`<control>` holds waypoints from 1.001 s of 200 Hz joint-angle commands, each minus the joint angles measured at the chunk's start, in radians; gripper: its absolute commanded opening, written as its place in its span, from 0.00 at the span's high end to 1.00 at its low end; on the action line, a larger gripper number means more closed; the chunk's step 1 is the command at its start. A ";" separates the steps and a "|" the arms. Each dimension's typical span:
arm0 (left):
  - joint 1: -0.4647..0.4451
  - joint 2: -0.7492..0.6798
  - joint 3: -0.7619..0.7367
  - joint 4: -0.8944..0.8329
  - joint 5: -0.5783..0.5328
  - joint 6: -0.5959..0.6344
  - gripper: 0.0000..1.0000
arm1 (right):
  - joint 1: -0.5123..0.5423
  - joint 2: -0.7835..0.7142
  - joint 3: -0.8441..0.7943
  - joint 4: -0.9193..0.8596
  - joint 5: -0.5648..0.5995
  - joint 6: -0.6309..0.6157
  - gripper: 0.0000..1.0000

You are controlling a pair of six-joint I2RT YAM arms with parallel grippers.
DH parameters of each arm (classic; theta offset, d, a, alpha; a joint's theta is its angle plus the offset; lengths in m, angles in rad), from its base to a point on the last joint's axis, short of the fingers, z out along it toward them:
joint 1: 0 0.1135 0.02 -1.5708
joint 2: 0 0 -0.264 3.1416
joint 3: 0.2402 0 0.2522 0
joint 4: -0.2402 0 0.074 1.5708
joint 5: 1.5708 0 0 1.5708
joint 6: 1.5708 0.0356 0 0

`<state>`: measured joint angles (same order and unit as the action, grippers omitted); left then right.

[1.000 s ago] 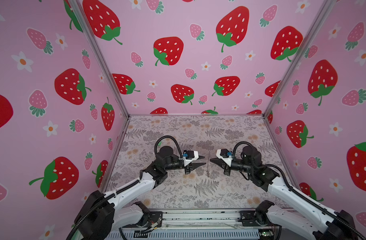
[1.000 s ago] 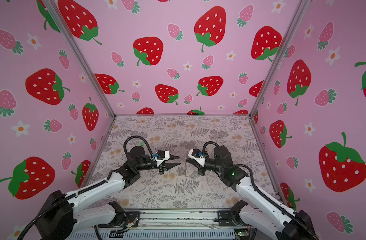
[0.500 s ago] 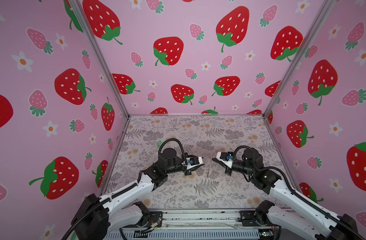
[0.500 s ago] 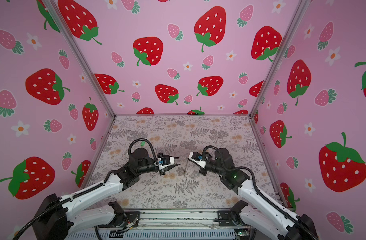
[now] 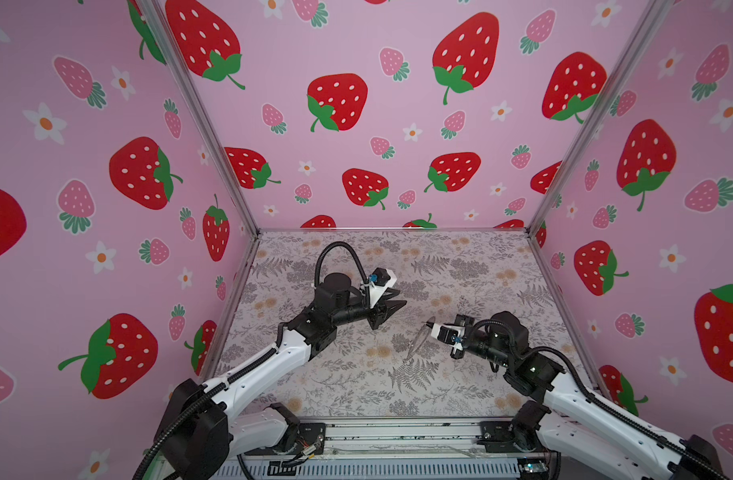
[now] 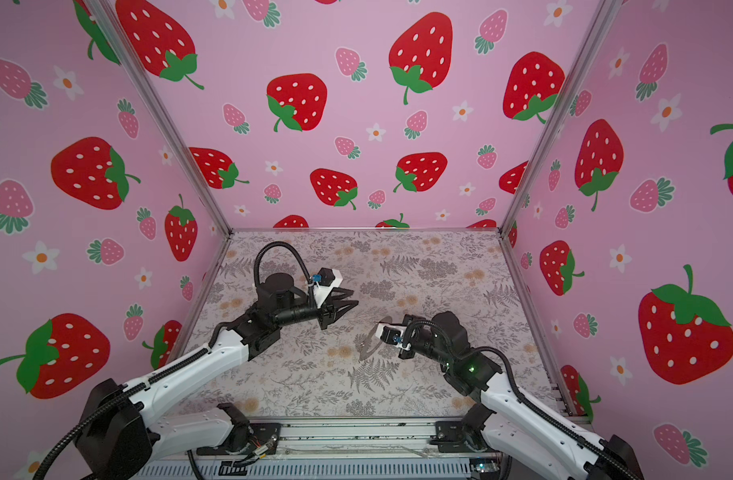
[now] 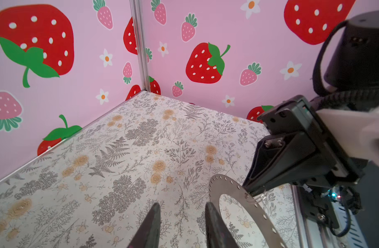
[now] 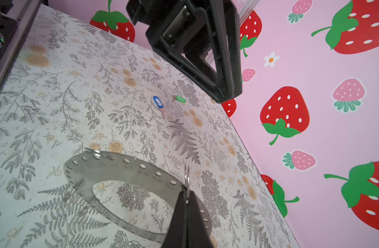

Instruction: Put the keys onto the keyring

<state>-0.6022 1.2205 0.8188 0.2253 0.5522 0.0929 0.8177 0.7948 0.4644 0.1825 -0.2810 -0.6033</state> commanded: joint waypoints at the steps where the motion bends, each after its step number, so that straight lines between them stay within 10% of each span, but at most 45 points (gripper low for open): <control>1: 0.003 0.029 0.053 -0.077 0.093 -0.079 0.62 | 0.013 -0.015 -0.018 0.104 0.055 -0.079 1.00; 76: -0.027 0.074 0.052 -0.061 0.129 -0.047 0.60 | 0.018 0.031 -0.031 0.142 0.091 -0.103 1.00; 139: -0.118 0.000 -0.040 -0.019 0.033 0.358 0.64 | 0.018 0.051 0.009 0.052 0.073 -0.090 1.00; 200: -0.166 0.022 -0.034 -0.021 0.012 0.488 0.69 | 0.018 0.042 0.033 0.003 0.022 -0.061 1.00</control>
<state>-0.7513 1.2335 0.7750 0.1909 0.5751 0.4824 0.8314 0.8463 0.4564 0.1989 -0.2142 -0.6746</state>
